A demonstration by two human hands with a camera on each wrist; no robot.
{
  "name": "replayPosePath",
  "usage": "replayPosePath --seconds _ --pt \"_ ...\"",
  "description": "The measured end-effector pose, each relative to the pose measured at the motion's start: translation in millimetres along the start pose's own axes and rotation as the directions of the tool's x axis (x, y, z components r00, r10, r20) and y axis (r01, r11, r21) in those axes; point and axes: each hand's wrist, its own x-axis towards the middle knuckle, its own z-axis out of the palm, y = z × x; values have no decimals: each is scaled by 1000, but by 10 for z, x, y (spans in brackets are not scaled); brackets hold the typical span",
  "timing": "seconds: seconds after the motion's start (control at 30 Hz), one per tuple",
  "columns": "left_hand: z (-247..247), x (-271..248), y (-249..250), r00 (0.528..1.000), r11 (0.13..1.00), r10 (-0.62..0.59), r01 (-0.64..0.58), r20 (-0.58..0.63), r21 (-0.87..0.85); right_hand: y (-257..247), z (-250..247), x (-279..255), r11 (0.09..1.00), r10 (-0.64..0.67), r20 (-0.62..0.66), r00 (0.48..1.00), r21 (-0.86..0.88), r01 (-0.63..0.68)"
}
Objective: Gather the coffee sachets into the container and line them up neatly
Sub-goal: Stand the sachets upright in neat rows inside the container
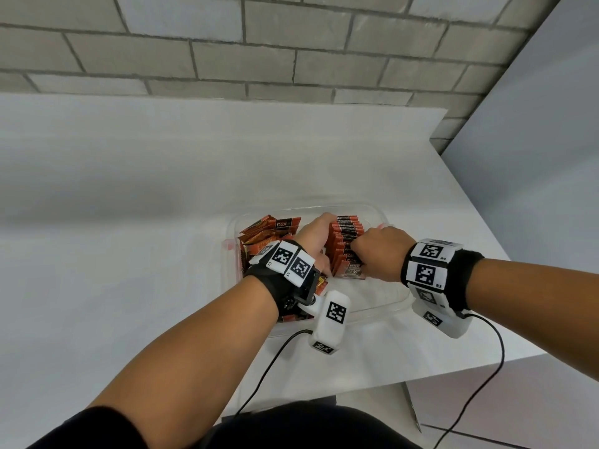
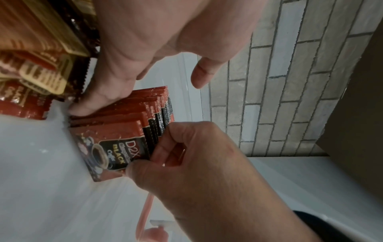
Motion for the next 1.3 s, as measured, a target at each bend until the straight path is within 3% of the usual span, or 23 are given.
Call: replayPosePath --seconds 0.63,0.87,1.3 --pt "-12 56 -4 999 999 -39 39 23 26 48 15 -23 992 24 -23 999 124 -21" --pt "-33 75 -22 1000 1000 15 -15 15 15 63 33 1 992 26 -37 999 123 -22" --pt "-65 116 -29 999 1000 10 -11 36 22 84 33 -25 985 57 -47 997 167 -48"
